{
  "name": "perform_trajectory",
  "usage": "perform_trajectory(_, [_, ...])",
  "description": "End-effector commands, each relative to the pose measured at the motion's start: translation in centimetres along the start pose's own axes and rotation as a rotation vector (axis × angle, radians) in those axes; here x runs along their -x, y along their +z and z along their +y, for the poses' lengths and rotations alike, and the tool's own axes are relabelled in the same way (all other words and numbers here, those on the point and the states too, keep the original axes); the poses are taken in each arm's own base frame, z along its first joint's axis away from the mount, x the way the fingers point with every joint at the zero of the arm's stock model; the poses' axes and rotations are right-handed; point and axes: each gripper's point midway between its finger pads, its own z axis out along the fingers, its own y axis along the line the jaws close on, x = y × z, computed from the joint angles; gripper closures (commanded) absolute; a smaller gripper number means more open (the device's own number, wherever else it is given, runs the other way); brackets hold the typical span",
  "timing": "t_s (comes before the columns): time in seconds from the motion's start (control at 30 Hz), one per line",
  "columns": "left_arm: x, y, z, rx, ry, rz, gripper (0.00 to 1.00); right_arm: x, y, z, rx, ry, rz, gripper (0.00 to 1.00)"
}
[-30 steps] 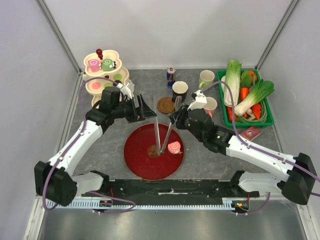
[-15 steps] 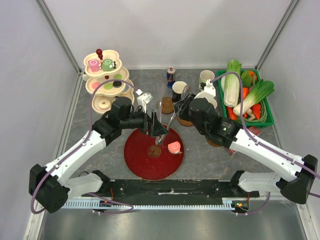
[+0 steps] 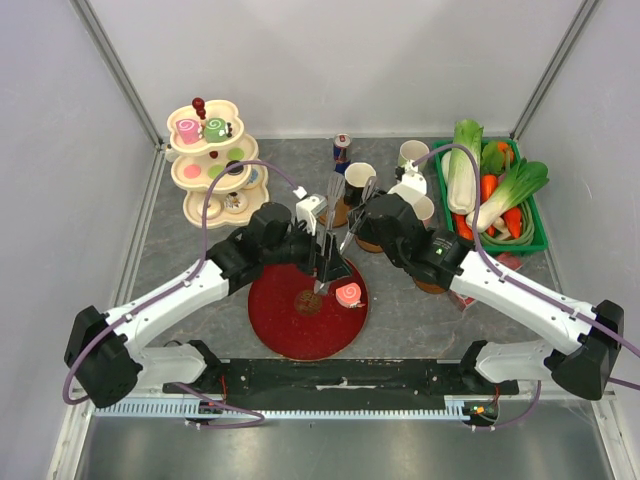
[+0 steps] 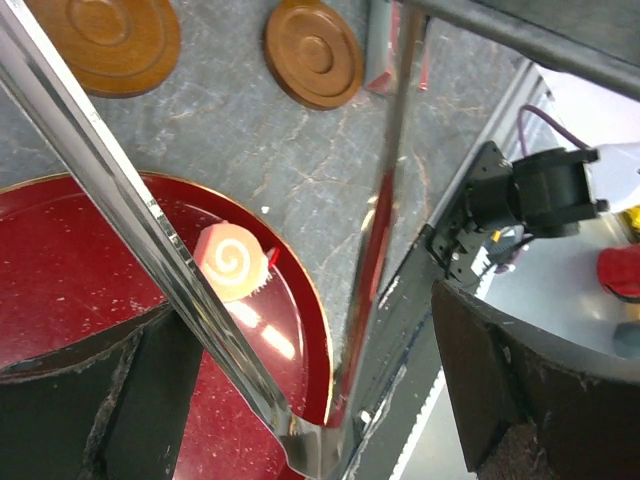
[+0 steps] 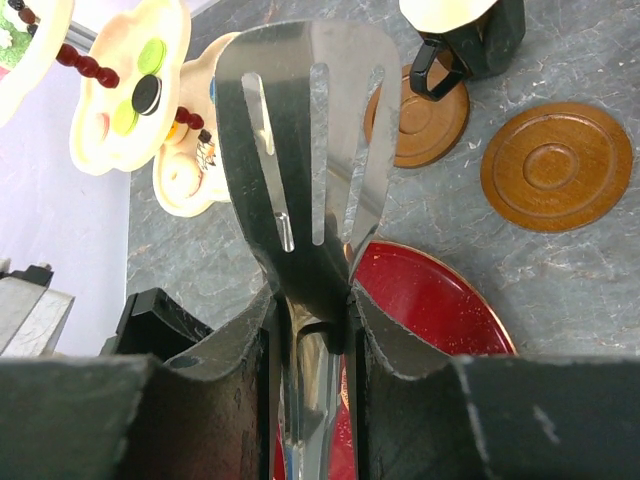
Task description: Serve the afternoon tea
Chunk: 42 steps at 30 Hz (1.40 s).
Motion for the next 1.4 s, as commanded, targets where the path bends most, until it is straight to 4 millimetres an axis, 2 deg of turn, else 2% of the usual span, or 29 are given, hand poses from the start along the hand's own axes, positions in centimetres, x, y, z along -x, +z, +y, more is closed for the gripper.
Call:
perform_trajectory(0.0, [3.7, 0.8, 0.8, 0.094, 0.107, -0.125, 0.04, 1.4, -0.6, 1.3, 0.024, 0.075, -0.029, 0.91])
perform_trajectory(0.1, [4.4, 1.0, 1.7, 0.152, 0.105, -0.146, 0.04, 1.0, -0.6, 1.1, 0.027, 0.073, -0.015, 0.91])
perform_trajectory(0.23, [5.2, 1.3, 1.6, 0.148, 0.113, -0.173, 0.07, 0.7, -0.8, 1.1, 0.037, 0.075, 0.002, 0.91])
perform_trajectory(0.33, [5.4, 1.4, 1.3, 0.131, 0.125, -0.181, 0.13, 0.8, -1.0, 1.1, 0.041, 0.074, 0.000, 0.90])
perform_trajectory(0.47, [5.5, 1.3, 1.4, 0.133, 0.129, -0.190, 0.29, 0.6, -1.0, 0.9, 0.038, 0.071, 0.002, 0.85])
perform_trajectory(0.53, [5.4, 1.3, 1.3, 0.129, 0.126, -0.190, 0.37, 0.6, -1.0, 0.8, 0.036, 0.071, 0.003, 0.80])
perform_trajectory(0.6, [5.3, 1.2, 1.2, 0.126, 0.125, -0.189, 0.40, 0.6, -1.0, 0.8, 0.036, 0.064, 0.003, 0.72])
perform_trajectory(0.67, [5.1, 1.0, 1.3, 0.130, 0.119, -0.188, 0.41, 0.8, -1.1, 0.7, 0.038, 0.049, -0.002, 0.61])
perform_trajectory(0.73, [4.5, 0.9, 1.6, 0.140, 0.100, -0.181, 0.42, 1.2, -1.3, 0.7, 0.040, 0.036, -0.013, 0.45])
perform_trajectory(0.83, [3.3, 0.6, 1.9, 0.151, 0.068, -0.150, 0.42, 2.3, -1.9, 0.4, 0.035, 0.006, -0.048, 0.25])
perform_trajectory(0.93, [1.5, -0.1, 2.5, 0.181, 0.028, -0.111, 0.42, 3.7, -2.7, -0.3, 0.010, -0.027, -0.096, 0.14])
perform_trajectory(1.07, [-0.9, -2.1, 2.9, 0.234, -0.046, -0.047, 0.42, 5.9, -4.3, -1.9, -0.022, -0.057, -0.179, 0.11])
perform_trajectory(1.17, [-3.2, -3.9, 2.9, 0.269, -0.105, 0.024, 0.42, 7.1, -5.5, -3.8, -0.060, -0.077, -0.245, 0.09])
perform_trajectory(1.3, [-7.7, -6.8, 2.9, 0.303, -0.158, 0.164, 0.41, 8.2, -7.3, -6.7, -0.104, -0.116, -0.312, 0.08])
perform_trajectory(1.37, [-9.9, -7.7, 2.4, 0.281, -0.192, 0.231, 0.37, 8.1, -7.9, -8.3, -0.121, -0.133, -0.329, 0.08])
